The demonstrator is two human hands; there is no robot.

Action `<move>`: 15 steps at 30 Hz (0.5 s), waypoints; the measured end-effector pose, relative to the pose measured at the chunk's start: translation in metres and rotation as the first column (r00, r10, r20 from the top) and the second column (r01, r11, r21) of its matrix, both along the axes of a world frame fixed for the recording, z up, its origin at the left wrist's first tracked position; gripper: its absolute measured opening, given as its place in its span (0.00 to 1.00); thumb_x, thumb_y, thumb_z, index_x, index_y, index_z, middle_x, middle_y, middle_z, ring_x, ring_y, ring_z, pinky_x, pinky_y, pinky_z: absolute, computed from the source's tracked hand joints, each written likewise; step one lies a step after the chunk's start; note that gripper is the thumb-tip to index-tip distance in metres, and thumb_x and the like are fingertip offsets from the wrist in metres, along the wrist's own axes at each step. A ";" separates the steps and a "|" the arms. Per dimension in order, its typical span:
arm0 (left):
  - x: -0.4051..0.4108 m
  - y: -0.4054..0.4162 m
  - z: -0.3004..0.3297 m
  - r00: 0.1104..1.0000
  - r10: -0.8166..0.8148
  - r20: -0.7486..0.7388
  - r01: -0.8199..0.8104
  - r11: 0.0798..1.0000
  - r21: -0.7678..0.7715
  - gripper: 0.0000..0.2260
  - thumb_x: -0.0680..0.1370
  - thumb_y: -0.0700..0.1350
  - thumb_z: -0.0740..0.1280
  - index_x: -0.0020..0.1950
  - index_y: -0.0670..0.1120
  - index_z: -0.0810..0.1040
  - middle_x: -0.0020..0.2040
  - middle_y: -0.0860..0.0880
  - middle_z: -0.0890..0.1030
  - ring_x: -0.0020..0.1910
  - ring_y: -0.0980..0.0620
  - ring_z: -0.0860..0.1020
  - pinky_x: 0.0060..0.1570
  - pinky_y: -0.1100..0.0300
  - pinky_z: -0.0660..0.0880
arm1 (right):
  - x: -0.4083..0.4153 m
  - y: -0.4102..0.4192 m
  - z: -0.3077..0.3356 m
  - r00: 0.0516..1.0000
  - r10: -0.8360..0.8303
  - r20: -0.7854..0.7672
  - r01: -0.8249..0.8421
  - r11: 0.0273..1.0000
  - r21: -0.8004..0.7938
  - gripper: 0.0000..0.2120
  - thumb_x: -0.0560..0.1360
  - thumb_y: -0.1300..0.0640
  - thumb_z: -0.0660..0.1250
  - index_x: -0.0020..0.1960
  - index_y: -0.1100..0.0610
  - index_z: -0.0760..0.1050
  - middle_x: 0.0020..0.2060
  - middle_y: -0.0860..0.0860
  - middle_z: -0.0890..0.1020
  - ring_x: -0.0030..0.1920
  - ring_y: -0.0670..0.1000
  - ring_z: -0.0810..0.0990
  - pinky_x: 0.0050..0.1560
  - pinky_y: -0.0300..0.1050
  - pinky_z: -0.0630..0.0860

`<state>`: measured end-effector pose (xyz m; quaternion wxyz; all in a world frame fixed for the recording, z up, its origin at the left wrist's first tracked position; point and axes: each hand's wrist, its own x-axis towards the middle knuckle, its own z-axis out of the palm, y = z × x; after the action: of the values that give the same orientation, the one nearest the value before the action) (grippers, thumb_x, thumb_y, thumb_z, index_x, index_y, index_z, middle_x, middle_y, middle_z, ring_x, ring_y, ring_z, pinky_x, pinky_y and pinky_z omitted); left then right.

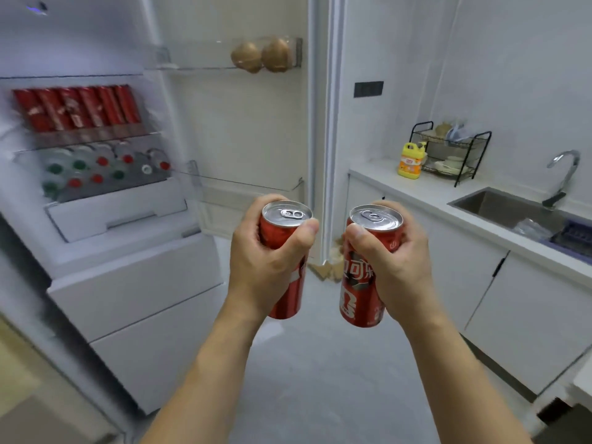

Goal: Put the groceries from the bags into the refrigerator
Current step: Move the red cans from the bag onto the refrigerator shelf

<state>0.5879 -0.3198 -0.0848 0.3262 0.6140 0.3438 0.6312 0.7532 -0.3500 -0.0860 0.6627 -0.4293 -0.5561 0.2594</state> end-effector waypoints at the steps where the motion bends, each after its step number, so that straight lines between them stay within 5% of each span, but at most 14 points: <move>1: -0.016 -0.002 0.001 0.999 0.032 -0.001 -0.032 0.999 0.003 0.15 0.68 0.54 0.73 0.49 0.49 0.77 0.42 0.50 0.81 0.39 0.44 0.82 0.41 0.40 0.81 | -0.015 0.004 0.000 0.999 0.032 -0.005 -0.032 0.999 -0.003 0.19 0.63 0.42 0.74 0.50 0.50 0.77 0.42 0.54 0.83 0.44 0.58 0.84 0.48 0.63 0.81; 15: -0.215 -0.049 -0.011 0.924 0.382 0.014 -0.382 0.924 0.003 0.14 0.69 0.55 0.74 0.48 0.49 0.78 0.42 0.51 0.81 0.41 0.44 0.81 0.44 0.36 0.80 | -0.213 0.016 0.002 0.930 0.368 0.019 -0.368 0.930 -0.019 0.17 0.64 0.43 0.74 0.48 0.50 0.77 0.42 0.55 0.84 0.43 0.61 0.84 0.48 0.64 0.80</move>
<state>0.3732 -0.3691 -0.0957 0.1974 0.5320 0.4529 0.6877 0.5397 -0.3343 -0.0837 0.5928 -0.3254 -0.6320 0.3784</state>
